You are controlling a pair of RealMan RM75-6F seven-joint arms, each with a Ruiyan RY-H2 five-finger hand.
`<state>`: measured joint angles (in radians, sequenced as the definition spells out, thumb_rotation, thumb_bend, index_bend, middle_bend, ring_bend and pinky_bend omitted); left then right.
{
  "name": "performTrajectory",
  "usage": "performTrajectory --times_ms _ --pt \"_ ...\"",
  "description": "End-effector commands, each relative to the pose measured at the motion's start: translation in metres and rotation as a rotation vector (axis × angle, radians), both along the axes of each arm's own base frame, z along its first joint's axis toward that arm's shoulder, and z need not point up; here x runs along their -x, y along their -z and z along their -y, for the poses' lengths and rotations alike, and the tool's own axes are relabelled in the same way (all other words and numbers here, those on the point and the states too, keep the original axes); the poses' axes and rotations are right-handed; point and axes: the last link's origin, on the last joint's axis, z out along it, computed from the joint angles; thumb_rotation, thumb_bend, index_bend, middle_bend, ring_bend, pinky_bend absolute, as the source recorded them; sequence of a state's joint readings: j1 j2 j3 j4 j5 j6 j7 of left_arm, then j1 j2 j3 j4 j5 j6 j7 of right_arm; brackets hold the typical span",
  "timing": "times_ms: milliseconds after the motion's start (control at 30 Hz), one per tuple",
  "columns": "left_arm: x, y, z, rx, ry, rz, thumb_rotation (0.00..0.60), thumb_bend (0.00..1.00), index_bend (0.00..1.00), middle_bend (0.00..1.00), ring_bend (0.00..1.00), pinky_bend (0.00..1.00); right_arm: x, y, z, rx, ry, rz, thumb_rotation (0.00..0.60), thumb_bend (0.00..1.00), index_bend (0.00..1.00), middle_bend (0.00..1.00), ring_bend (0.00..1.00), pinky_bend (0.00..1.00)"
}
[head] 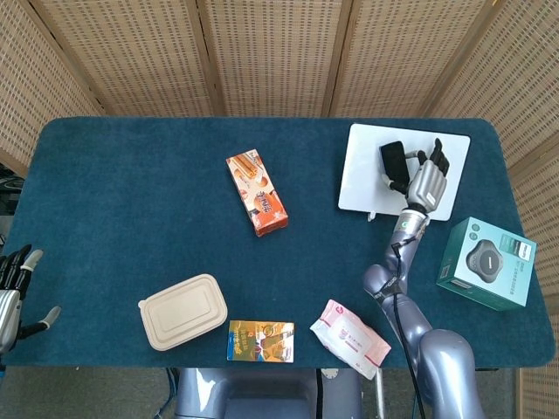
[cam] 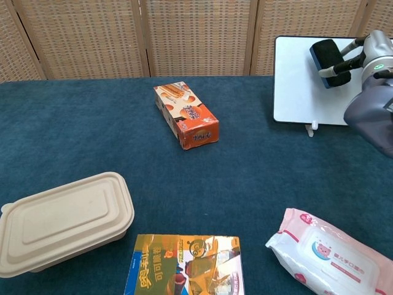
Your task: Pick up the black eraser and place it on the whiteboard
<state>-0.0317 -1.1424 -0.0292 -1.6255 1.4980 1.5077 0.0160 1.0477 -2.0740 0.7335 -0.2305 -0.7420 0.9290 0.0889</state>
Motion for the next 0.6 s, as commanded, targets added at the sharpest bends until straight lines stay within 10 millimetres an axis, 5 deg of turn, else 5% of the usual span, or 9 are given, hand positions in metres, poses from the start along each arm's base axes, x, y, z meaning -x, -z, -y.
performTrajectory --times_ms 33,600 --pt "0.0000 0.0004 -0.0004 0.002 0.001 -0.001 0.600 0.25 0.00 0.00 0.00 0.00 0.0022 0.0001 0.0001 -0.002 0.008 0.008 0.600 0.18 0.45 0.00 0.00 0.00" --pt "-0.0015 0.0029 -0.0003 0.007 0.003 -0.006 0.600 0.25 0.00 0.00 0.00 0.00 0.0116 -0.0025 -0.0002 -0.011 0.031 0.013 0.600 0.18 0.45 0.00 0.00 0.00"
